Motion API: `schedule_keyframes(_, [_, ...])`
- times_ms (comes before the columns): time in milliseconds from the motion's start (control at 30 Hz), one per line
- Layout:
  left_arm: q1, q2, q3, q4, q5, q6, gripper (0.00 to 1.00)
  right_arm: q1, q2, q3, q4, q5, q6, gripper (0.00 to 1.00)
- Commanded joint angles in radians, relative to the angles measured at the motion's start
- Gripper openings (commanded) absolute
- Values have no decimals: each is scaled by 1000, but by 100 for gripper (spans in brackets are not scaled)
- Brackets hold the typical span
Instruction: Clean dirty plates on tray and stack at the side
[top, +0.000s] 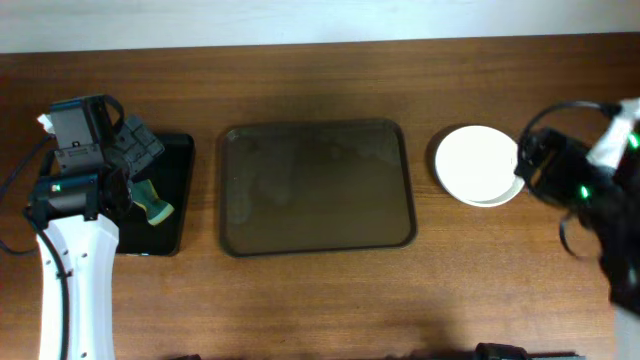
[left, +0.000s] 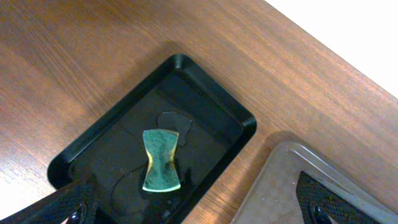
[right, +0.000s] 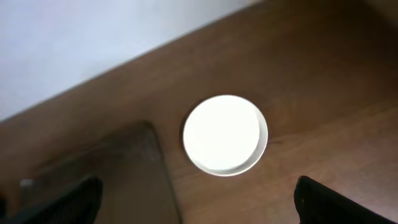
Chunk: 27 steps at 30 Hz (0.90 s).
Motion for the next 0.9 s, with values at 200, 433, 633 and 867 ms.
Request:
schedule_keyframes(200, [0, 4, 6, 2, 0, 6, 99, 9, -260, 17, -188, -2, -14, 98])
schedule_keyframes(433, [0, 4, 6, 2, 0, 6, 99, 9, -345, -38, -105, 44, -131, 98])
schedule_keyframes(633, [0, 4, 6, 2, 0, 6, 99, 10, -654, -648, 562, -14, -151, 98])
schedule_keyframes(867, [0, 4, 6, 2, 0, 6, 99, 43, -967, -1246, 1023, -43, -110, 98])
